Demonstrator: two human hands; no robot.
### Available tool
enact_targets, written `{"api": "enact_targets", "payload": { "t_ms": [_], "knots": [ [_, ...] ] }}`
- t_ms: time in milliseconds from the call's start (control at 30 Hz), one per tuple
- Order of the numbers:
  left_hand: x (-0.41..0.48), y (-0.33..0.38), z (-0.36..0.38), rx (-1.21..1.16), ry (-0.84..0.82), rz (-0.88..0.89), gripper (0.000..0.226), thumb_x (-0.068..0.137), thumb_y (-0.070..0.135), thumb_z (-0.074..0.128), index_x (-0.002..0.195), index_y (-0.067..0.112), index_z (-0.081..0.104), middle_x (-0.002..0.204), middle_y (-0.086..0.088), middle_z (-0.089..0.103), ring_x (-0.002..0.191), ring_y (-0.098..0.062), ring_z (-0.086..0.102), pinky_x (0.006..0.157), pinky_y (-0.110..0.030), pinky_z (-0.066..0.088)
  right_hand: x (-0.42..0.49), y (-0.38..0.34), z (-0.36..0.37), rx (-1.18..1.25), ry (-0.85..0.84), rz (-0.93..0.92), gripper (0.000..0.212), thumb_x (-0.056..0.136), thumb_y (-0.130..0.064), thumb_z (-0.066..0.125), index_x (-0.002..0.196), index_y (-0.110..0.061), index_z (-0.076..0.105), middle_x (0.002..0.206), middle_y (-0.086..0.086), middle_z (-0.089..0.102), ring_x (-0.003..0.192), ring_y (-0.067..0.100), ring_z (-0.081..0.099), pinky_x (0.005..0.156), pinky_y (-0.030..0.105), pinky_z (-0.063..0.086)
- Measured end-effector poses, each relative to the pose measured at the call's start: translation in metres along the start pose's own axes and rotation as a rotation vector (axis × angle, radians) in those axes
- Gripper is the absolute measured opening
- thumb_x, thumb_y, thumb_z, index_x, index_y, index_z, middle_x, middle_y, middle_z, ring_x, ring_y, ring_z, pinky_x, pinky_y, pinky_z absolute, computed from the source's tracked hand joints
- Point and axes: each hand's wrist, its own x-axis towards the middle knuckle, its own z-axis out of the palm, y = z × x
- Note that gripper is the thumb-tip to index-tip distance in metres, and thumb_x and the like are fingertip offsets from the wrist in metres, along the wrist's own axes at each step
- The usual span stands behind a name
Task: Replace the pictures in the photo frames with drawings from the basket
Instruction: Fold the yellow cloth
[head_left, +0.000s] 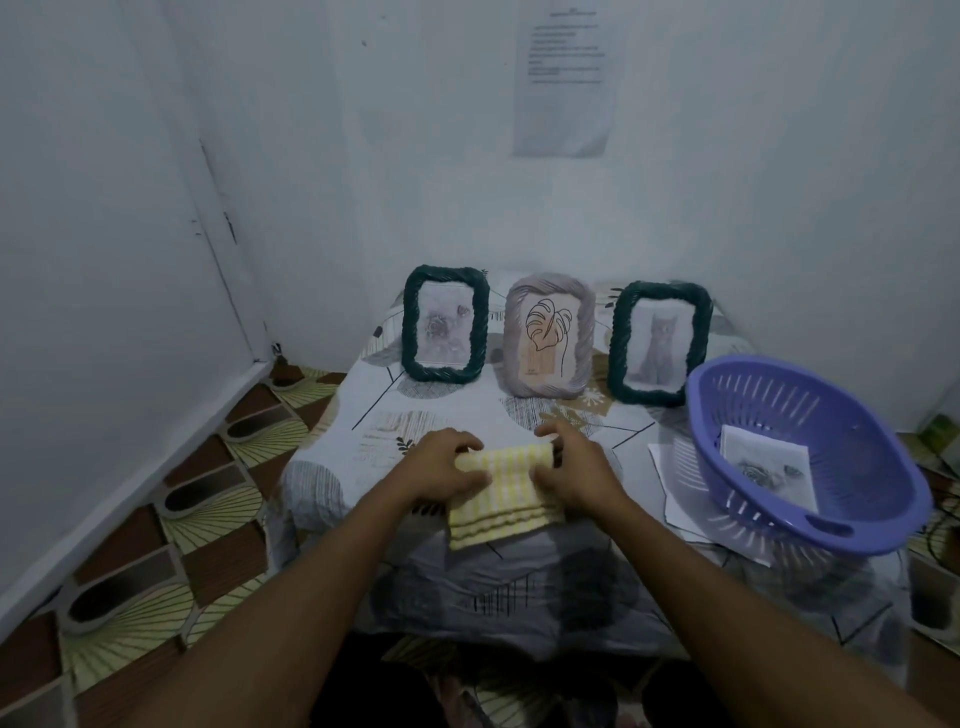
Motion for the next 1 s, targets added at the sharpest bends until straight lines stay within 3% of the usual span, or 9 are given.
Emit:
{"api": "enact_targets", "payload": {
  "t_ms": [133, 233, 367, 500, 667, 733, 800, 900, 1000],
  "knots": [
    [0.012, 0.019, -0.016, -0.063, -0.038, 0.099, 0.021, 0.091, 0.03, 0.063, 0.1, 0.012, 0.069, 0.096, 0.001, 0.066, 0.087, -0.013, 0.06, 0.076, -0.027, 0.047, 0.008, -0.016, -0.013, 0.346, -0.022, -0.06, 0.055, 0.078, -0.001, 0.073, 0.123, -0.026, 0.053, 0.101, 0.0, 0.054, 0.082, 0.015, 0.055, 0.076, 0.035, 0.053],
    [0.015, 0.025, -0.019, -0.303, -0.02, 0.027, 0.011, 0.092, 0.025, 0.062, 0.089, 0.014, 0.065, 0.086, 0.0, 0.065, 0.076, -0.012, 0.058, 0.066, -0.025, 0.045, 0.013, -0.015, -0.017, 0.463, -0.022, 0.024, 0.053, 0.08, -0.008, 0.075, 0.126, -0.024, 0.053, 0.108, 0.002, 0.061, 0.092, 0.018, 0.062, 0.076, 0.033, 0.056],
    [0.012, 0.021, -0.018, -0.627, 0.039, -0.161, 0.017, 0.094, 0.025, 0.059, 0.099, 0.009, 0.062, 0.094, -0.007, 0.07, 0.083, -0.021, 0.065, 0.075, -0.039, 0.054, 0.015, -0.009, -0.017, 0.65, -0.077, 0.167, 0.032, 0.083, -0.008, 0.073, 0.113, -0.013, 0.061, 0.112, 0.012, 0.067, 0.094, 0.026, 0.068, 0.075, 0.042, 0.06],
    [0.005, 0.013, -0.02, -0.756, -0.033, -0.158, 0.027, 0.095, 0.034, 0.056, 0.111, 0.013, 0.063, 0.103, -0.003, 0.072, 0.091, -0.019, 0.07, 0.069, -0.031, 0.057, 0.016, -0.025, -0.007, 0.845, -0.039, 0.162, 0.029, 0.084, -0.005, 0.071, 0.11, -0.01, 0.059, 0.107, 0.012, 0.069, 0.09, 0.027, 0.07, 0.068, 0.039, 0.058],
    [-0.002, -0.025, -0.041, -0.639, 0.183, -0.202, 0.02, 0.095, 0.029, 0.057, 0.101, 0.011, 0.064, 0.097, -0.009, 0.071, 0.092, -0.027, 0.068, 0.078, -0.04, 0.055, 0.033, -0.055, 0.026, 0.757, -0.119, 0.19, 0.04, 0.08, -0.003, 0.074, 0.114, -0.011, 0.054, 0.098, 0.015, 0.067, 0.082, 0.028, 0.069, 0.065, 0.039, 0.059],
    [-0.002, -0.05, -0.054, -0.502, 0.25, -0.233, 0.024, 0.093, 0.034, 0.058, 0.099, 0.011, 0.063, 0.097, -0.011, 0.069, 0.093, -0.028, 0.066, 0.083, -0.042, 0.053, 0.048, -0.071, 0.05, 0.705, -0.105, 0.175, 0.038, 0.081, -0.005, 0.075, 0.111, -0.012, 0.053, 0.088, 0.014, 0.064, 0.076, 0.026, 0.068, 0.069, 0.043, 0.06],
    [0.0, -0.071, -0.064, -0.417, 0.336, -0.273, 0.025, 0.092, 0.035, 0.06, 0.102, 0.012, 0.061, 0.101, -0.008, 0.067, 0.094, -0.025, 0.064, 0.086, -0.041, 0.053, 0.065, -0.086, 0.074, 0.642, -0.03, 0.15, 0.039, 0.077, -0.014, 0.08, 0.106, -0.017, 0.054, 0.091, 0.01, 0.064, 0.082, 0.026, 0.067, 0.078, 0.047, 0.059],
    [0.004, -0.092, -0.07, -0.339, 0.442, -0.339, 0.028, 0.09, 0.03, 0.063, 0.112, 0.016, 0.053, 0.104, -0.006, 0.061, 0.093, -0.021, 0.059, 0.077, -0.033, 0.048, 0.084, -0.103, 0.102, 0.45, 0.073, 0.09, 0.04, 0.075, -0.022, 0.082, 0.103, -0.018, 0.054, 0.096, 0.003, 0.062, 0.089, 0.02, 0.063, 0.081, 0.034, 0.053],
    [0.008, -0.108, -0.063, -0.18, 0.536, -0.252, 0.035, 0.087, 0.025, 0.067, 0.116, 0.019, 0.049, 0.101, -0.005, 0.059, 0.089, -0.02, 0.057, 0.072, -0.03, 0.044, 0.09, -0.101, 0.12, 0.295, 0.115, -0.012, 0.034, 0.076, -0.021, 0.079, 0.101, -0.017, 0.056, 0.096, 0.002, 0.061, 0.086, 0.018, 0.06, 0.074, 0.027, 0.048]
  ]
}}
